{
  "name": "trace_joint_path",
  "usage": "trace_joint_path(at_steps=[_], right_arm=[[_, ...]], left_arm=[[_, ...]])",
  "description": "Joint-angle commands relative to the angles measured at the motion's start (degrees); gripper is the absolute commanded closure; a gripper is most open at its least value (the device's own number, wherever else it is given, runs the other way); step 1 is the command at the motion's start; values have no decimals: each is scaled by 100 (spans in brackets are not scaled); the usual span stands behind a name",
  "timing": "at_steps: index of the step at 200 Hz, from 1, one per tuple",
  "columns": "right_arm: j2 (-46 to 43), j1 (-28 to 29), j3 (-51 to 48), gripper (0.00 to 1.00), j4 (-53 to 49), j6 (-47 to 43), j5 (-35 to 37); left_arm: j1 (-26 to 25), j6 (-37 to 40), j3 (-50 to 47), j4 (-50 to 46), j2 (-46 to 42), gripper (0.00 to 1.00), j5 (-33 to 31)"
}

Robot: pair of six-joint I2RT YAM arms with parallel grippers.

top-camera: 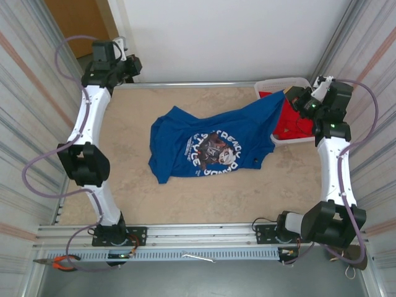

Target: Fold the inside-out t-shirt

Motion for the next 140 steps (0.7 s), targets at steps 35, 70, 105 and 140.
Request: trace_joint_path(at_steps=[35, 70, 105, 140], right_arm=[[-463, 119, -816, 100, -100, -33, -112], [-840, 277, -1662, 100, -157, -165, -4], [-1018, 347, -2065, 100, -256, -256, 65], [-1056, 400, -2167, 100, -338, -339, 97]], left_arm=[[-449, 561, 160, -538, 1669, 52, 258], [-986, 1358, 1309, -1285, 2799, 42, -585], [-1297, 1728, 1675, -1266, 3374, 36, -1647], [-1431, 1808, 1704, -1037, 3615, 36, -2086]])
